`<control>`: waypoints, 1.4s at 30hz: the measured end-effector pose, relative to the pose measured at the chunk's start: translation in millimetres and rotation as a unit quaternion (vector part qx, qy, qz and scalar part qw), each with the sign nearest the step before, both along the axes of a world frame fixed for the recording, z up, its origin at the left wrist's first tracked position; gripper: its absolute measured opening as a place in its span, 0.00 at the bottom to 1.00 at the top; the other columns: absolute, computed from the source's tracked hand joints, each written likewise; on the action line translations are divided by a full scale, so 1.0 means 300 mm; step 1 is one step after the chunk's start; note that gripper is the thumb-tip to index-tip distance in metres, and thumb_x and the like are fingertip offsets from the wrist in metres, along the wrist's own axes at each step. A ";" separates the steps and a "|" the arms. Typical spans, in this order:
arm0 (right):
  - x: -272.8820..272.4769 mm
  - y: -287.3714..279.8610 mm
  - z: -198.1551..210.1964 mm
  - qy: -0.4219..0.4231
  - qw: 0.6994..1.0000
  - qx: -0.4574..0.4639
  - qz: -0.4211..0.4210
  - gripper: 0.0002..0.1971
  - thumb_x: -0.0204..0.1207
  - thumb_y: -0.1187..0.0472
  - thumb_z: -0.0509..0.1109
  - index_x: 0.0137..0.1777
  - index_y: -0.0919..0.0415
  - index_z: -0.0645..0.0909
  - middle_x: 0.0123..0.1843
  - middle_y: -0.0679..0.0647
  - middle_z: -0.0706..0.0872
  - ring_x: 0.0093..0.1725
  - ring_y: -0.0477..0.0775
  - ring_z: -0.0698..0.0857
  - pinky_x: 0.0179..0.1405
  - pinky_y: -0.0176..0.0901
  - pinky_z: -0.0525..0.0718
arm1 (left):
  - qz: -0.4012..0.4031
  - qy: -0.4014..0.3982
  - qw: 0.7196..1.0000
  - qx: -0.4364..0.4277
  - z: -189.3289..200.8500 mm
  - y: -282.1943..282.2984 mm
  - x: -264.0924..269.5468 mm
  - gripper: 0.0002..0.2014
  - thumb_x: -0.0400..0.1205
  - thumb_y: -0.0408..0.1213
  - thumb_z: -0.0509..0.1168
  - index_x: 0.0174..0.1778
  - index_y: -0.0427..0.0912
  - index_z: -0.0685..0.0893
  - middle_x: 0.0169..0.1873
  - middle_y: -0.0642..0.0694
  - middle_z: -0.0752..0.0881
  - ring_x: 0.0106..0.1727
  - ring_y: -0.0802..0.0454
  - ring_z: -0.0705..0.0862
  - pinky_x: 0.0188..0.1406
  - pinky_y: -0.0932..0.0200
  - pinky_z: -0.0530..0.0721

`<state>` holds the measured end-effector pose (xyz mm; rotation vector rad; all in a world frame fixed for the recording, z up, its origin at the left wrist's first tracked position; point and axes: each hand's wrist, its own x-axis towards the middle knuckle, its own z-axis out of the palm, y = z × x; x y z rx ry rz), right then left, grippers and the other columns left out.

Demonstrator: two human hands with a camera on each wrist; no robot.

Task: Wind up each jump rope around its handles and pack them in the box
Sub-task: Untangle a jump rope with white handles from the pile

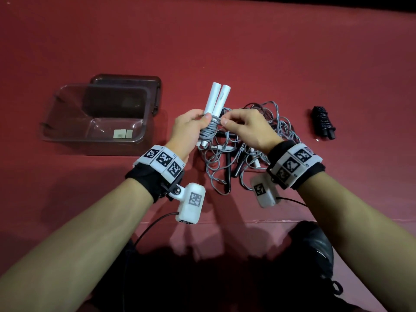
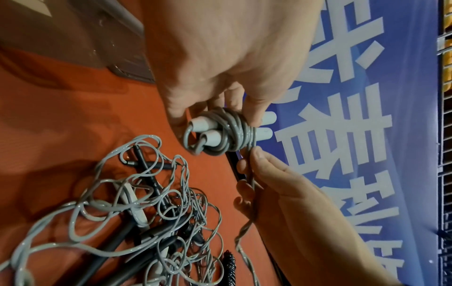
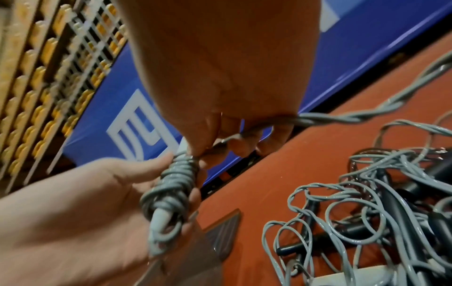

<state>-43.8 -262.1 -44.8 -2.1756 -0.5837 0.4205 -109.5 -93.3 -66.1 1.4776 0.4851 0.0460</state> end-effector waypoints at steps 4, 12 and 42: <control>0.005 -0.009 0.012 0.117 0.990 0.074 -0.041 0.09 0.80 0.60 0.77 0.46 0.68 0.89 0.38 0.48 0.89 0.38 0.43 0.83 0.46 0.36 0.82 | 0.002 0.010 0.999 -0.044 0.026 -0.026 0.008 0.10 0.88 0.29 0.60 0.56 0.32 0.87 0.41 0.36 0.87 0.35 0.46 0.85 0.32 0.59 0.83; -0.032 -0.006 0.000 0.281 0.937 0.206 -0.012 0.18 0.82 0.63 0.74 0.71 0.63 0.80 0.48 0.49 0.90 0.31 0.46 0.76 0.21 0.30 0.70 | -0.064 0.089 0.964 -0.243 0.100 -0.026 -0.020 0.17 0.82 0.37 0.51 0.42 0.30 0.81 0.27 0.39 0.79 0.20 0.47 0.73 0.17 0.63 0.69; -0.022 -0.006 0.035 -0.116 0.981 0.127 -0.094 0.10 0.72 0.59 0.83 0.49 0.58 0.86 0.41 0.43 0.86 0.36 0.36 0.83 0.38 0.37 0.81 | -0.022 -0.005 0.996 -0.090 0.082 0.056 0.003 0.08 0.89 0.35 0.65 0.57 0.32 0.82 0.43 0.34 0.87 0.31 0.44 0.88 0.33 0.50 0.91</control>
